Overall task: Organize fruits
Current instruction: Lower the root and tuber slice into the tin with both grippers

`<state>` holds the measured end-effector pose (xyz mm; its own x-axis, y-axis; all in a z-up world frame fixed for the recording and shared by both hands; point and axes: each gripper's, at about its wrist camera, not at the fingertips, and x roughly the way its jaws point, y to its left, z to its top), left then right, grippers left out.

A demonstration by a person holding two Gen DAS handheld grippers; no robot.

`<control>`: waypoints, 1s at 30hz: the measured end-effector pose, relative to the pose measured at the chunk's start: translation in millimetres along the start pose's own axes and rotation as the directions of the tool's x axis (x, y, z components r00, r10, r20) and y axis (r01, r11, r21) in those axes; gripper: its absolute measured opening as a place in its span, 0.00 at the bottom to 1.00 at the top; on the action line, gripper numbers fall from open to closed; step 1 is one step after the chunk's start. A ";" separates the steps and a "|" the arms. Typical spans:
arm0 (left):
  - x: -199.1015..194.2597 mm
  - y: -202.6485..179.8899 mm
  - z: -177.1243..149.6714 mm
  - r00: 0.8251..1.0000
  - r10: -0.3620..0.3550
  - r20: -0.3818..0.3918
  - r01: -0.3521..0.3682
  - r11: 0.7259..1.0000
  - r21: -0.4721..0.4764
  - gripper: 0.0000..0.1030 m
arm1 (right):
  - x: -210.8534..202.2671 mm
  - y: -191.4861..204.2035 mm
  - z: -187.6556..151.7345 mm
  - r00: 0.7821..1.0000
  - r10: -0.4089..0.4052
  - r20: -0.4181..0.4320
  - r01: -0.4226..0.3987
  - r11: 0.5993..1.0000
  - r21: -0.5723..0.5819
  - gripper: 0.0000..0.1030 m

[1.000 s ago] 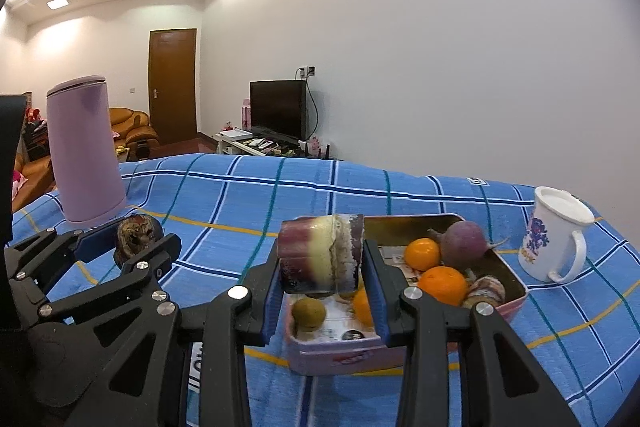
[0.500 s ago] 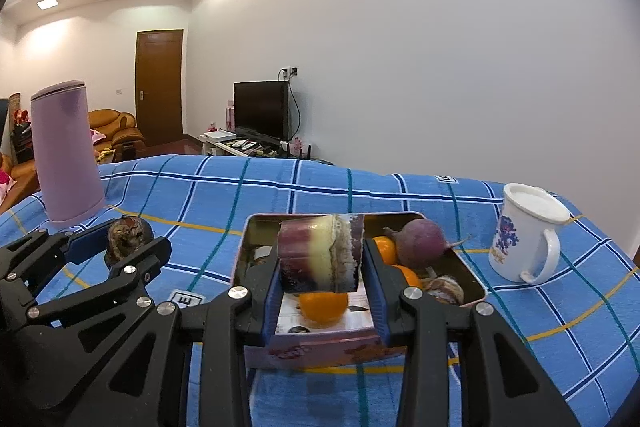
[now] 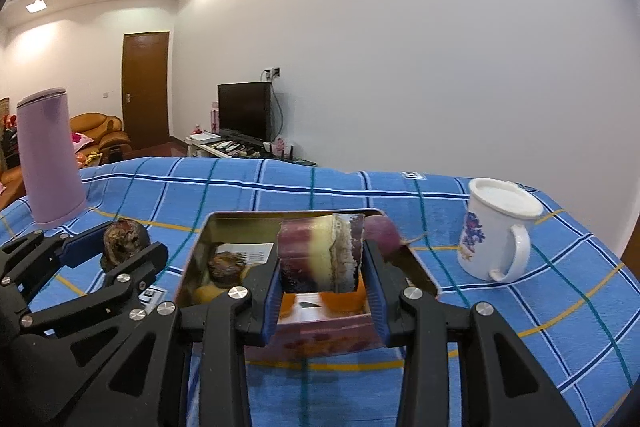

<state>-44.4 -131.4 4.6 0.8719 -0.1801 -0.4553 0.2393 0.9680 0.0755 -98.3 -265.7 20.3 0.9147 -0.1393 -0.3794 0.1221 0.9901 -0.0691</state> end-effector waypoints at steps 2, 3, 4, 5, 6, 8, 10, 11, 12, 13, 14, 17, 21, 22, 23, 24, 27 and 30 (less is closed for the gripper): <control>0.1 -4.3 0.9 1.000 -0.009 0.002 0.009 1.000 0.004 0.45 | -0.3 -5.5 -0.4 1.000 -0.011 -0.002 0.011 1.000 0.004 0.38; 0.3 -6.1 1.3 1.000 -0.013 0.003 0.013 1.000 0.006 0.45 | -0.7 -8.3 -0.7 1.000 -0.016 -0.003 0.016 1.000 0.006 0.38; 0.8 -8.0 1.8 1.000 -0.016 0.003 0.016 1.000 0.007 0.45 | -0.6 -11.7 -1.1 1.000 -0.023 -0.003 0.023 1.000 0.008 0.38; 1.3 -9.4 2.4 1.000 -0.021 0.002 0.021 1.000 0.006 0.45 | -0.4 -15.2 -1.2 1.000 -0.030 -0.003 0.030 0.999 0.010 0.38; 1.7 -10.7 3.3 1.000 -0.026 0.001 0.026 1.000 0.004 0.45 | 0.0 -18.5 -1.0 0.999 -0.037 -0.004 0.037 0.999 0.011 0.38; 4.0 -16.0 6.2 0.999 -0.041 -0.002 0.041 0.999 0.003 0.45 | 1.9 -25.5 -0.7 0.999 -0.051 -0.007 0.051 0.999 0.015 0.38; 4.8 -23.0 9.1 0.999 -0.053 0.004 0.053 0.999 0.011 0.45 | 5.0 -31.8 -0.1 0.998 -0.066 -0.013 0.066 0.998 0.020 0.38; 5.0 -25.6 9.9 0.998 -0.058 0.008 0.058 0.998 0.014 0.45 | 5.2 -34.0 -0.3 0.997 -0.072 -0.015 0.072 0.997 0.022 0.38; 5.2 -28.2 11.3 0.998 -0.064 0.011 0.064 0.998 0.016 0.45 | 6.1 -37.3 -0.1 0.997 -0.078 -0.018 0.079 0.997 0.026 0.38; 5.9 -31.2 12.9 0.997 -0.070 0.014 0.070 0.997 0.018 0.45 | 7.1 -40.1 0.2 0.996 -0.084 -0.019 0.085 0.996 0.031 0.38; 6.9 -34.0 14.7 0.997 -0.075 0.015 0.074 0.997 0.018 0.45 | 8.1 -42.0 0.6 0.996 -0.088 -0.020 0.089 0.995 0.034 0.38; 12.2 -41.9 21.0 0.996 -0.087 0.016 0.087 0.996 0.013 0.45 | 11.9 -46.0 2.1 0.994 -0.106 -0.021 0.106 0.994 0.028 0.38; 19.0 -49.1 27.4 0.995 -0.101 0.023 0.101 0.995 0.009 0.45 | 18.0 -48.5 5.1 0.991 -0.132 -0.019 0.132 0.991 0.014 0.38; 21.1 -49.8 28.6 0.995 -0.102 0.023 0.102 0.995 0.004 0.45 | 19.5 -49.2 5.7 0.991 -0.134 -0.021 0.135 0.991 0.014 0.38; 23.3 -50.0 29.5 0.995 -0.103 0.020 0.103 0.995 -0.002 0.45 | 21.2 -50.0 6.3 0.990 -0.136 -0.024 0.136 0.991 0.014 0.38; 25.7 -49.7 30.2 0.994 -0.104 0.016 0.104 0.995 -0.009 0.45 | 23.1 -50.7 6.9 0.990 -0.136 -0.028 0.137 0.991 0.014 0.38; 32.6 -49.0 30.5 0.994 -0.107 0.002 0.107 0.994 -0.023 0.45 | 30.3 -52.0 8.7 0.990 -0.134 -0.044 0.135 0.991 0.015 0.38; 38.6 -47.1 32.3 0.994 -0.110 -0.006 0.110 0.993 -0.038 0.45 | 40.2 -52.7 11.1 0.989 -0.133 -0.058 0.134 0.991 0.012 0.38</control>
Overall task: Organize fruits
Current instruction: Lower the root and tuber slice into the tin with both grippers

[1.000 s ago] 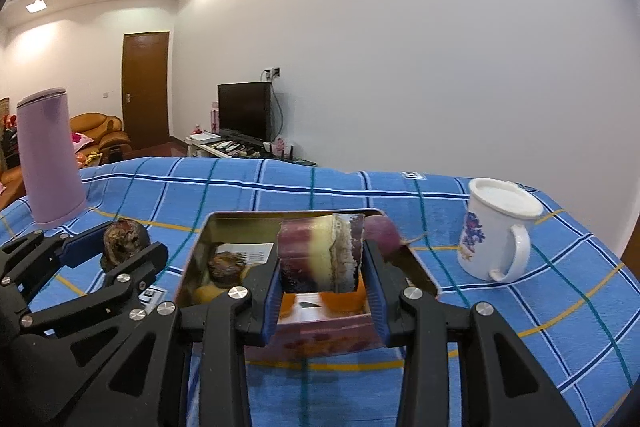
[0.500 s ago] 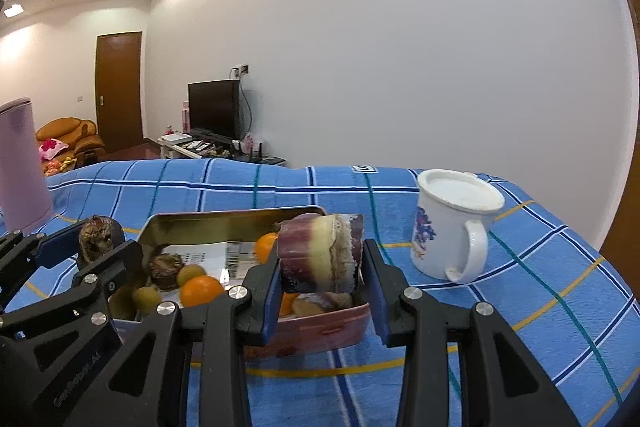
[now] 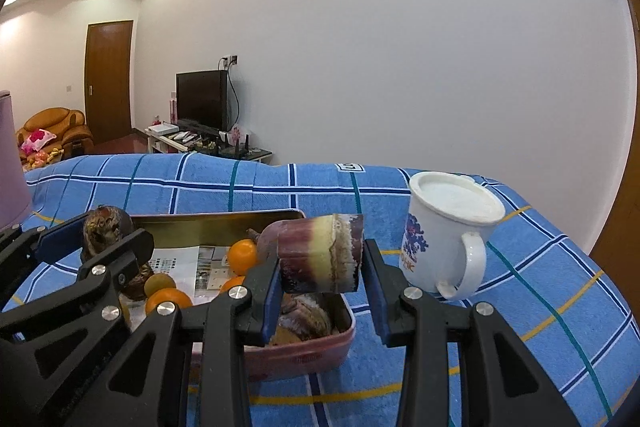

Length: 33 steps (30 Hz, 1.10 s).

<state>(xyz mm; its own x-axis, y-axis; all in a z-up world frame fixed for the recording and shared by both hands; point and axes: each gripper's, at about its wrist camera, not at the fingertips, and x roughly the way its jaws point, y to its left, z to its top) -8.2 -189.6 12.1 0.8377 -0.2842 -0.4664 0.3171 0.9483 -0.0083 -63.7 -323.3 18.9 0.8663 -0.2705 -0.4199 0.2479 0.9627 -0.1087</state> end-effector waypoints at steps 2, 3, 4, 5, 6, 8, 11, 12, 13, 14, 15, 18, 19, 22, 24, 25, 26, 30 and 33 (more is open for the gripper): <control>2.1 4.3 2.0 1.000 0.000 -0.004 0.000 1.000 -0.017 0.45 | 7.9 0.9 1.9 1.000 0.008 -0.021 -0.008 1.000 0.006 0.38; 3.5 5.3 3.2 1.000 -0.001 -0.007 0.001 1.000 -0.022 0.45 | 11.7 1.6 2.4 0.999 0.015 -0.033 -0.014 1.000 0.007 0.38; 4.7 6.4 4.2 1.000 -0.002 -0.010 0.002 1.000 -0.025 0.45 | 15.8 2.3 3.4 0.999 0.024 -0.049 -0.023 1.000 0.008 0.38; 6.1 6.9 5.3 1.000 -0.004 -0.015 0.004 1.000 -0.026 0.44 | 19.8 3.3 4.5 0.997 0.035 -0.066 -0.034 0.999 0.009 0.38; 8.1 6.5 6.1 1.000 -0.001 -0.019 0.000 1.000 -0.027 0.44 | 23.3 4.5 5.6 0.995 0.045 -0.084 -0.045 0.999 0.009 0.38; 12.4 8.7 8.4 1.000 0.000 -0.030 -0.001 0.999 -0.037 0.44 | 30.4 6.0 8.1 0.991 0.060 -0.117 -0.059 0.998 0.010 0.38; 19.2 12.1 10.9 0.999 -0.002 -0.052 0.000 0.998 -0.056 0.44 | 41.0 7.7 12.7 0.987 0.069 -0.148 -0.069 0.998 0.007 0.38; 21.3 13.3 11.4 0.998 0.006 -0.055 -0.009 0.998 -0.059 0.44 | 44.2 9.3 14.2 0.987 0.065 -0.148 -0.066 0.998 -0.004 0.38; 23.3 14.0 11.8 0.998 0.009 -0.057 -0.012 0.998 -0.062 0.44 | 48.7 11.9 15.9 0.986 0.062 -0.154 -0.066 0.998 -0.020 0.38; 25.5 15.7 11.9 0.998 0.006 -0.062 -0.010 0.998 -0.067 0.44 | 52.4 13.9 16.6 0.985 0.063 -0.160 -0.068 0.997 -0.028 0.38; 27.3 17.1 11.5 0.998 0.005 -0.067 -0.009 0.997 -0.071 0.44 | 55.3 15.8 16.9 0.985 0.058 -0.160 -0.064 0.997 -0.037 0.38; 34.2 19.4 9.1 0.997 0.010 -0.080 -0.017 0.997 -0.078 0.44 | 56.8 21.0 18.1 0.989 0.048 -0.139 -0.058 0.996 -0.065 0.38; 36.6 19.9 7.2 0.996 0.010 -0.087 -0.017 0.997 -0.081 0.44 | 57.0 22.3 18.0 0.990 0.046 -0.130 -0.057 0.995 -0.078 0.38; 44.0 21.4 2.1 0.993 0.007 -0.119 -0.018 0.995 -0.093 0.44 | 57.1 27.7 14.4 0.995 0.023 -0.094 -0.035 0.992 -0.125 0.38; 48.4 25.9 2.2 0.991 0.000 -0.136 -0.016 0.993 -0.118 0.44 | 57.5 32.3 15.6 0.997 0.017 -0.079 -0.029 0.988 -0.154 0.38; 49.7 27.6 1.6 0.990 0.000 -0.143 -0.018 0.992 -0.126 0.44 | 58.9 34.3 16.0 0.997 0.019 -0.077 -0.031 0.986 -0.166 0.38; 50.8 28.6 1.5 0.989 0.000 -0.148 -0.020 0.991 -0.130 0.44 | 60.3 36.6 16.4 0.997 0.021 -0.076 -0.034 0.983 -0.179 0.38; 55.0 31.8 1.1 0.986 -0.005 -0.167 -0.020 0.989 -0.147 0.44 | 69.0 38.6 18.3 0.993 0.069 -0.097 -0.087 0.977 -0.193 0.39; 56.9 32.3 1.1 0.984 -0.013 -0.178 -0.013 0.989 -0.148 0.44 | 70.7 36.9 19.6 0.985 0.138 -0.099 -0.155 0.969 -0.192 0.40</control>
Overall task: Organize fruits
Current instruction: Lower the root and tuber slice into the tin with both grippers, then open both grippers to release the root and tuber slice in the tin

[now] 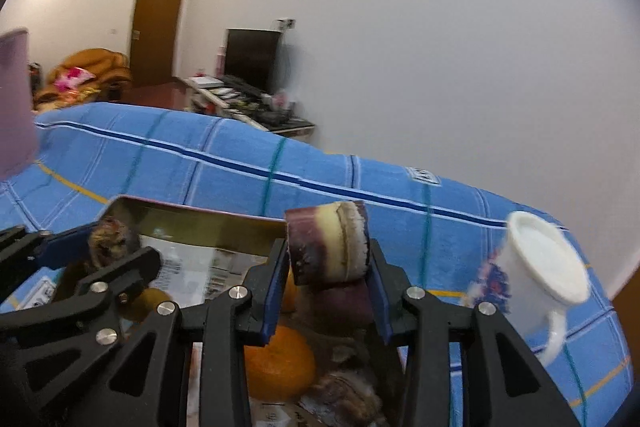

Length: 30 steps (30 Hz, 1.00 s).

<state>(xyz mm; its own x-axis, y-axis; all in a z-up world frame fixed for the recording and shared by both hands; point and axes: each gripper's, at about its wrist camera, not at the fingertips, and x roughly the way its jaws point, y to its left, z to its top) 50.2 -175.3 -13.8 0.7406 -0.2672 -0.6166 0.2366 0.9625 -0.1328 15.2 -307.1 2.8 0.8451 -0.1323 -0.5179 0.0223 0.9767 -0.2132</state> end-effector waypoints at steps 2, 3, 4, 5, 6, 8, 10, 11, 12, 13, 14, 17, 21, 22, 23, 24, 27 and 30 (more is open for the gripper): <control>-1.5 -2.6 -1.0 1.000 0.008 -0.002 -0.008 1.000 0.011 0.44 | 0.4 -1.4 -0.4 1.000 0.028 0.006 -0.028 1.000 0.004 0.41; -2.0 -3.5 -1.2 1.000 0.008 -0.001 -0.008 1.000 0.016 0.44 | -0.2 -2.1 -0.8 0.999 0.042 0.010 -0.042 0.999 0.008 0.41; -2.6 -3.5 -0.8 1.000 0.009 0.000 -0.009 1.000 0.021 0.44 | -0.6 -2.5 -1.3 0.998 0.061 0.014 -0.061 0.998 0.014 0.42; -4.6 -2.1 -1.3 1.000 0.008 0.004 -0.008 1.000 0.019 0.45 | -0.9 -3.3 -1.6 0.997 0.076 0.017 -0.076 0.997 0.020 0.43; -6.4 -1.5 -1.7 1.000 0.010 0.013 -0.010 1.000 0.017 0.46 | -1.3 -5.7 -2.1 0.995 0.098 0.020 -0.099 0.995 0.032 0.45; -11.8 -2.9 -1.8 0.999 0.016 0.044 -0.017 1.000 0.023 0.49 | -2.4 -10.8 -2.6 0.990 0.139 0.028 -0.141 0.988 0.060 0.47; -16.3 -4.3 -1.7 0.997 0.032 0.074 -0.034 0.999 0.032 0.55 | -2.4 -17.3 -3.4 0.982 0.186 0.039 -0.189 0.976 0.108 0.49; -18.3 -4.5 -1.9 0.996 0.037 0.084 -0.039 0.999 0.032 0.59 | -2.2 -22.5 -3.8 0.976 0.215 0.046 -0.219 0.965 0.141 0.49; -18.6 -3.7 -1.4 0.995 0.037 0.090 -0.040 0.999 0.029 0.62 | -1.5 -24.8 -3.6 0.972 0.230 0.049 -0.235 0.959 0.160 0.49; -20.1 -2.7 -1.2 0.995 0.032 0.095 -0.035 0.999 0.024 0.66 | -1.7 -28.5 -4.0 0.967 0.249 0.053 -0.255 0.949 0.184 0.49; -22.2 -0.5 -0.4 0.994 0.027 0.102 -0.029 0.999 0.018 0.71 | -1.2 -32.3 -4.1 0.961 0.271 0.058 -0.277 0.937 0.211 0.49; -27.6 -1.1 -0.2 0.993 0.015 0.116 -0.019 0.999 0.029 1.00 | 0.3 -43.6 -5.9 0.927 0.365 0.085 -0.373 0.878 0.299 0.52; -42.1 -14.7 -4.1 0.982 0.026 0.190 -0.047 0.993 0.108 1.00 | -3.6 -45.7 -8.0 0.879 0.459 0.130 -0.473 0.806 0.356 0.63; -45.2 -18.5 -5.1 0.978 0.039 0.206 -0.066 0.990 0.126 1.00 | -6.2 -42.7 -7.5 0.881 0.453 0.132 -0.470 0.814 0.342 0.63; -47.6 -20.4 -5.4 0.974 0.054 0.220 -0.085 0.987 0.134 1.00 | -9.3 -39.6 -7.3 0.885 0.445 0.135 -0.464 0.824 0.327 0.63; -47.3 -20.0 -4.8 0.972 0.062 0.227 -0.094 0.986 0.135 1.00 | -12.3 -37.6 -7.9 0.891 0.432 0.140 -0.453 0.832 0.319 0.63; -47.5 -16.3 -5.9 0.973 0.069 0.220 -0.097 0.988 0.119 1.00 | -24.8 -36.8 -9.6 0.916 0.361 0.174 -0.399 0.860 0.319 0.63; -48.1 -8.8 -8.0 0.972 0.095 0.217 -0.117 0.989 0.089 1.00 | -39.0 -35.2 -11.7 0.952 0.228 0.206 -0.283 0.911 0.300 0.64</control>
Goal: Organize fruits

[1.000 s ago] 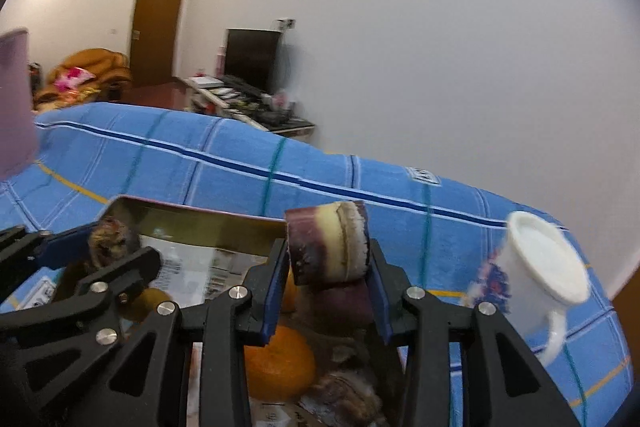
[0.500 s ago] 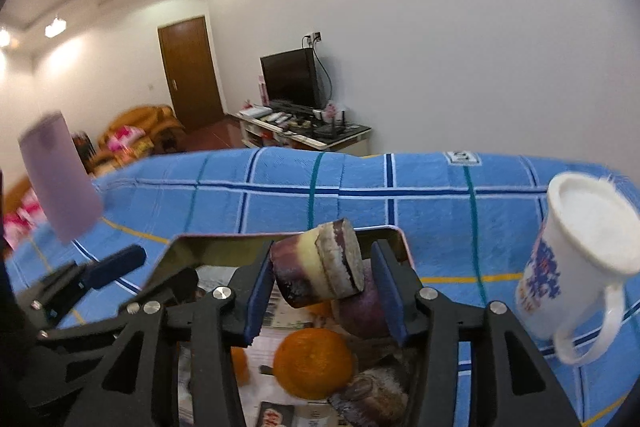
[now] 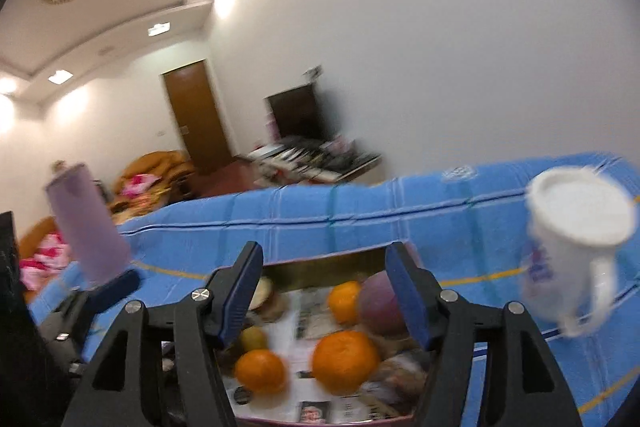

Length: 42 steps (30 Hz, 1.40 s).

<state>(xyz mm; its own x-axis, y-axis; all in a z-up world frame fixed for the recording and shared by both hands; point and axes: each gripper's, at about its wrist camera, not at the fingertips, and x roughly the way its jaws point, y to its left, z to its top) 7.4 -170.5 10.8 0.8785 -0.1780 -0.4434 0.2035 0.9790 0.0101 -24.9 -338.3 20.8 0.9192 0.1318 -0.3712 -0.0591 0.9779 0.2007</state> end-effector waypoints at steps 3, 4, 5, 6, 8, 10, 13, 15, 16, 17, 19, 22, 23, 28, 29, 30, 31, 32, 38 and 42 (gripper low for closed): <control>-4.6 6.8 -2.5 0.999 0.026 0.021 -0.026 1.000 -0.011 1.00 | -9.9 3.4 -1.9 0.992 -0.110 0.060 0.112 0.993 -0.031 0.74; -7.4 8.6 -4.0 0.999 0.033 0.034 -0.032 0.999 -0.012 1.00 | -13.6 3.7 -3.4 0.989 -0.129 0.077 0.131 0.991 -0.025 0.74; -12.3 7.2 -5.1 0.998 0.038 0.045 -0.038 0.999 -0.011 1.00 | -17.8 4.2 -4.9 0.986 -0.141 0.094 0.143 0.990 -0.015 0.74; -14.1 9.8 -6.2 0.998 0.040 0.051 -0.039 0.999 -0.010 1.00 | -21.5 5.0 -5.7 0.983 -0.149 0.106 0.151 0.989 -0.008 0.74; -16.4 10.7 -8.1 0.997 0.045 0.059 -0.044 0.999 -0.008 1.00 | -27.6 7.6 -7.4 0.978 -0.166 0.129 0.168 0.986 -0.009 0.74; -20.4 12.3 -8.9 0.996 0.044 0.073 -0.043 0.999 -0.012 1.00 | -32.8 13.8 -8.6 0.971 -0.184 0.149 0.191 0.981 -0.029 0.74; -27.5 12.7 -11.5 0.996 0.042 0.081 -0.042 0.999 -0.006 1.00 | -39.1 24.1 -14.4 0.968 -0.203 0.149 0.216 0.973 -0.077 0.74; -31.9 11.9 -13.2 0.995 0.042 0.086 -0.042 0.999 0.003 1.00 | -47.9 25.5 -18.9 0.968 -0.204 0.149 0.219 0.972 -0.088 0.74; -34.9 11.9 -14.2 0.995 0.041 0.093 -0.042 0.999 0.006 1.00 | -53.3 27.4 -20.9 0.965 -0.210 0.155 0.226 0.970 -0.091 0.74; -38.3 12.3 -15.3 0.994 0.042 0.103 -0.043 0.999 0.007 1.00 | -58.7 27.8 -22.6 0.963 -0.216 0.163 0.233 0.968 -0.094 0.74; -45.1 13.8 -17.1 0.992 0.046 0.121 -0.047 0.999 0.004 1.00 | -69.2 29.9 -25.4 0.955 -0.232 0.185 0.253 0.962 -0.101 0.74; -53.3 17.4 -20.6 0.990 0.044 0.133 -0.044 0.999 -0.006 1.00 | -83.5 34.1 -29.3 0.946 -0.247 0.211 0.272 0.957 -0.098 0.74; -55.7 18.6 -21.7 0.990 0.045 0.133 -0.044 0.999 -0.010 1.00 | -88.3 35.5 -31.2 0.943 -0.251 0.218 0.278 0.955 -0.103 0.74; -68.0 22.7 -26.2 0.989 0.040 0.144 -0.037 0.999 -0.022 1.00 | -105.6 47.5 -37.7 0.926 -0.263 0.269 0.309 0.940 -0.144 0.74; -69.8 21.8 -27.2 0.988 0.041 0.146 -0.039 0.999 -0.020 1.00 | -108.6 49.4 -38.3 0.924 -0.264 0.278 0.312 0.939 -0.147 0.74; -70.5 21.5 -27.4 0.988 0.041 0.147 -0.039 0.999 -0.017 1.00 | -110.9 50.3 -38.8 0.921 -0.268 0.284 0.317 0.937 -0.147 0.74; -70.9 21.0 -27.6 0.988 0.041 0.147 -0.039 0.999 -0.015 1.00 | -112.4 51.0 -39.6 0.919 -0.272 0.287 0.322 0.936 -0.144 0.75; -71.0 20.6 -27.7 0.988 0.041 0.146 -0.039 0.999 -0.012 1.00 | -113.0 49.9 -39.4 0.918 -0.275 0.287 0.324 0.936 -0.139 0.75; -70.3 20.4 -27.6 0.988 0.046 0.144 -0.045 0.999 -0.009 1.00 | -121.0 44.0 -40.0 0.909 -0.287 0.303 0.331 0.938 -0.102 0.75; -70.3 19.2 -27.8 0.989 0.045 0.142 -0.045 0.999 -0.004 1.00 | -119.2 45.5 -39.8 0.911 -0.291 0.293 0.333 0.937 -0.107 0.75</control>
<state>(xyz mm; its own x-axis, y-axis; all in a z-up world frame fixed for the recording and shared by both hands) -62.5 -136.4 17.3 0.9392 -0.1458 -0.3108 0.1619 0.9865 0.0265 -152.6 -303.1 38.1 0.9685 -0.2118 -0.1307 0.2092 0.9773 -0.0331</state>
